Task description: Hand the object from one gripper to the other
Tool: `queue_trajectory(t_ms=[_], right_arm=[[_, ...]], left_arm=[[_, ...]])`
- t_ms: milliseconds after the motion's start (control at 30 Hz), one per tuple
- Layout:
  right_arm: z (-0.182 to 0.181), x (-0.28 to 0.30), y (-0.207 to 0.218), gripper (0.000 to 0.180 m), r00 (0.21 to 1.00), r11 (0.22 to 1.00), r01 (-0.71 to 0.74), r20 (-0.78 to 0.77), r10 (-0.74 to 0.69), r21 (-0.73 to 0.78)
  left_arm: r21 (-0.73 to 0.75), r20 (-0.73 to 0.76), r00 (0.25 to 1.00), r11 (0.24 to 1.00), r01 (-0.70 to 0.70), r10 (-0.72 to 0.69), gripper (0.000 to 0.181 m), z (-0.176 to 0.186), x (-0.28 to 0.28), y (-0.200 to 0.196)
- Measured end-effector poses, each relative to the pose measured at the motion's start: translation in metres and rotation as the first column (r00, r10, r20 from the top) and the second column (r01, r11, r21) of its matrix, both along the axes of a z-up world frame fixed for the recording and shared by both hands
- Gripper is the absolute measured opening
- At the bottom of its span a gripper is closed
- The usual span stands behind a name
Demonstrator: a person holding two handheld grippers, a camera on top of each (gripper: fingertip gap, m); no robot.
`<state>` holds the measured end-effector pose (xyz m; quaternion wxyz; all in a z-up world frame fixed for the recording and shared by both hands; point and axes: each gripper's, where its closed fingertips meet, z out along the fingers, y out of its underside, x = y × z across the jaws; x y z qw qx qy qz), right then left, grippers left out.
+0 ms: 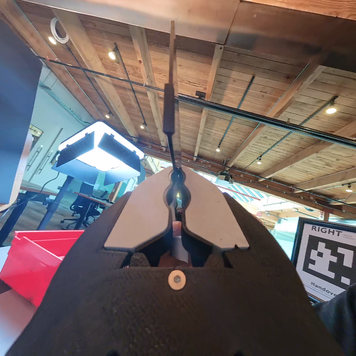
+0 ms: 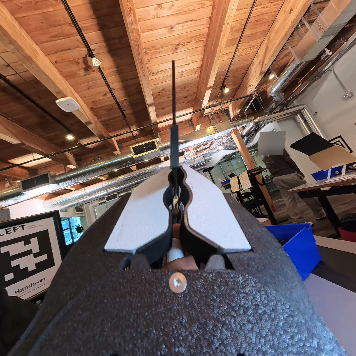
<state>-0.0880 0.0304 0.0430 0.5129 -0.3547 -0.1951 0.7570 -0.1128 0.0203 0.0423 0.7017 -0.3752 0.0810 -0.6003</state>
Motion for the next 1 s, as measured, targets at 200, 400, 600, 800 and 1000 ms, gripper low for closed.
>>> queue_trajectory(t_ms=[200, 400, 600, 800, 1000], right_arm=[[-0.002, -0.001, 0.002, 0.01, 1.0, 1.0, -0.001, 0.011, 0.001, 0.014], [-0.004, 0.0, 0.004, 0.013, 1.0, 1.0, 0.009, 0.016, -0.009, 0.022], [-0.001, 0.005, 0.004, 0.002, 1.0, 1.0, 0.021, -0.005, -0.021, 0.017], [-0.001, 0.003, -0.001, 0.002, 0.999, 1.0, -0.005, -0.031, 0.005, 0.005], [-0.005, -0.003, -0.004, 0.002, 1.0, 1.0, -0.006, -0.009, 0.006, 0.017]], left_arm=[[0.006, 0.014, 1.0, 1.0, 0.005, -0.005, 0.001, 0.005, -0.007, -0.001], [0.008, 0.035, 0.999, 1.0, -0.001, 0.001, 0.002, 0.007, -0.021, 0.0], [0.0, 0.046, 0.999, 1.0, 0.0, 0.0, 0.003, 0.005, -0.02, 0.002], [-0.002, 0.004, 0.999, 0.999, 0.033, -0.033, 0.031, -0.003, 0.001, 0.0], [-0.001, -0.056, 0.998, 1.0, 0.02, -0.02, 0.004, -0.008, 0.01, 0.0]])
